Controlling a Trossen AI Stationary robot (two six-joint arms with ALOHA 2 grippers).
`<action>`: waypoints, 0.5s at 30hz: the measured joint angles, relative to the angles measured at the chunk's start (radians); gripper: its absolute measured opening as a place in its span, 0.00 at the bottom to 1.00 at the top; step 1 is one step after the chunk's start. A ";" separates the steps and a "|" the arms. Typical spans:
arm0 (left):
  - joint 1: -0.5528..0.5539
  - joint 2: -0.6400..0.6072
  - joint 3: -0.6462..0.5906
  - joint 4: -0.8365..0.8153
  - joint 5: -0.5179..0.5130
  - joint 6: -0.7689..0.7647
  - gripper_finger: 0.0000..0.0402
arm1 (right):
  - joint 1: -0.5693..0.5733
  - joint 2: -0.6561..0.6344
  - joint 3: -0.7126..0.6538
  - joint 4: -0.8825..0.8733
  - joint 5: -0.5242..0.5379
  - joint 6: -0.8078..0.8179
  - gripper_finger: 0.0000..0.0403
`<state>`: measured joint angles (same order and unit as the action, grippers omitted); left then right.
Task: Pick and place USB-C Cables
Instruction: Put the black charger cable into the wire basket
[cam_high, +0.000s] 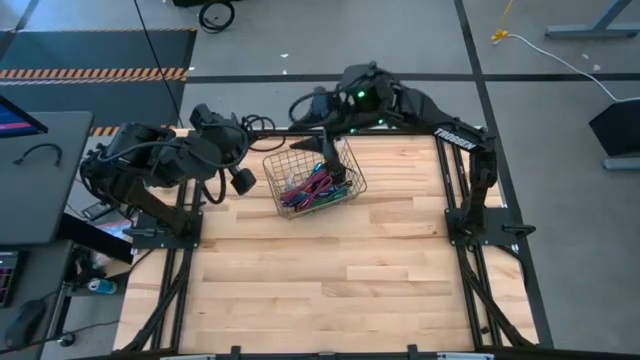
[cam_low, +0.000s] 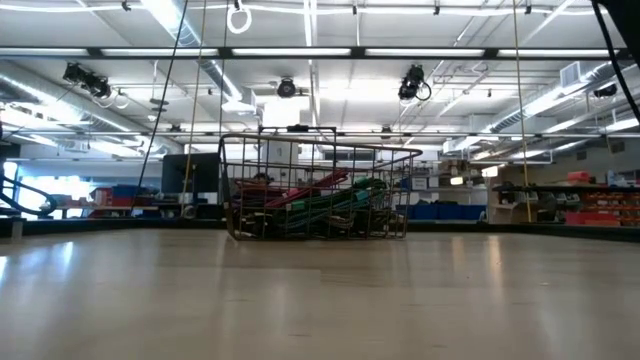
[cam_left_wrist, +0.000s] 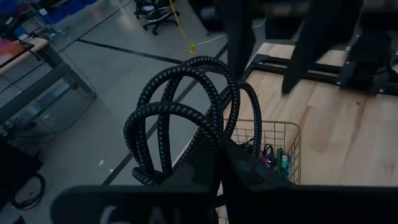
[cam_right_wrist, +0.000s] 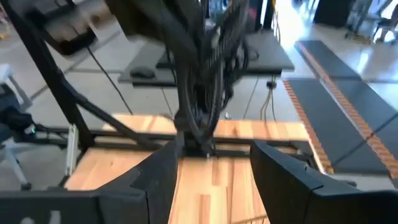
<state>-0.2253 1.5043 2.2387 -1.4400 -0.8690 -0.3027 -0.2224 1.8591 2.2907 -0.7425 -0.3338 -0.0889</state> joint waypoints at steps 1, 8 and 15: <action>0.000 0.000 0.000 0.001 0.001 0.000 0.04 | 0.004 0.004 -0.005 -0.006 0.003 0.000 0.51; 0.000 0.027 0.000 0.032 0.012 -0.004 0.04 | 0.024 0.008 -0.066 0.116 0.000 0.005 0.51; 0.010 0.104 0.000 0.042 0.020 0.000 0.04 | 0.029 0.005 -0.066 0.088 0.000 0.007 0.50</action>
<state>-0.2155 1.6083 2.2387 -1.3976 -0.8492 -0.3025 -0.1936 1.8640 2.2246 -0.6548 -0.3340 -0.0817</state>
